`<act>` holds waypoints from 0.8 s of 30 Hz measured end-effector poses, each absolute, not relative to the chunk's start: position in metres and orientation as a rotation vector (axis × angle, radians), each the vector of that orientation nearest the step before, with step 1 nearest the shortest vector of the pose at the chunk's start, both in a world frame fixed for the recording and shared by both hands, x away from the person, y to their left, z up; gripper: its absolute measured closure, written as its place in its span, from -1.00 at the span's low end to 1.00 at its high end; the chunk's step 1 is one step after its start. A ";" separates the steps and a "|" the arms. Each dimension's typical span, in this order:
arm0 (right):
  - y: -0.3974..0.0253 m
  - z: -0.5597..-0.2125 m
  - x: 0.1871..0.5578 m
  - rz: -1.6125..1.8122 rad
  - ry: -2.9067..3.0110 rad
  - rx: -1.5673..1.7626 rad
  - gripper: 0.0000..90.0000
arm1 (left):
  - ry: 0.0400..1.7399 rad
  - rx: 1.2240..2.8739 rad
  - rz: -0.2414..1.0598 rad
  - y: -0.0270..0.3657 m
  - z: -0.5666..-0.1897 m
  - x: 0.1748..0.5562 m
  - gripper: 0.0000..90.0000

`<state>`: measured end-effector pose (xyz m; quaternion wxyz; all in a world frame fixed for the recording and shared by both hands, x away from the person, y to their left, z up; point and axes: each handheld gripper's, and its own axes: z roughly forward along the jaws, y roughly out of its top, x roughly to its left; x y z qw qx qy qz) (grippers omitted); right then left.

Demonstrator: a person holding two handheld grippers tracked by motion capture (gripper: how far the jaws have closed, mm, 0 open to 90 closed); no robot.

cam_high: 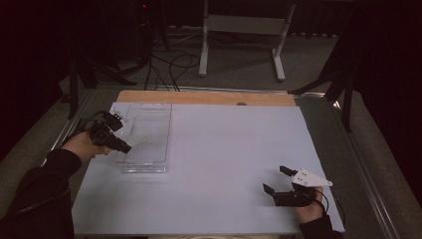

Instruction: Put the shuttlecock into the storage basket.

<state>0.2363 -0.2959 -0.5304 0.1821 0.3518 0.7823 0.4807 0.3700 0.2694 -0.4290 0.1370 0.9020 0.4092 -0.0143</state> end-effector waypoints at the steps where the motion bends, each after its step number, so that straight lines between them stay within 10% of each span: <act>1: -0.296 -0.530 0.236 1.357 2.208 0.993 -0.81 | 1.184 2.610 -0.041 0.269 -0.429 0.370 0.47; 24: -0.296 -0.530 0.236 1.358 2.206 0.995 -0.81 | 1.253 2.766 -0.077 0.255 -0.438 0.375 0.46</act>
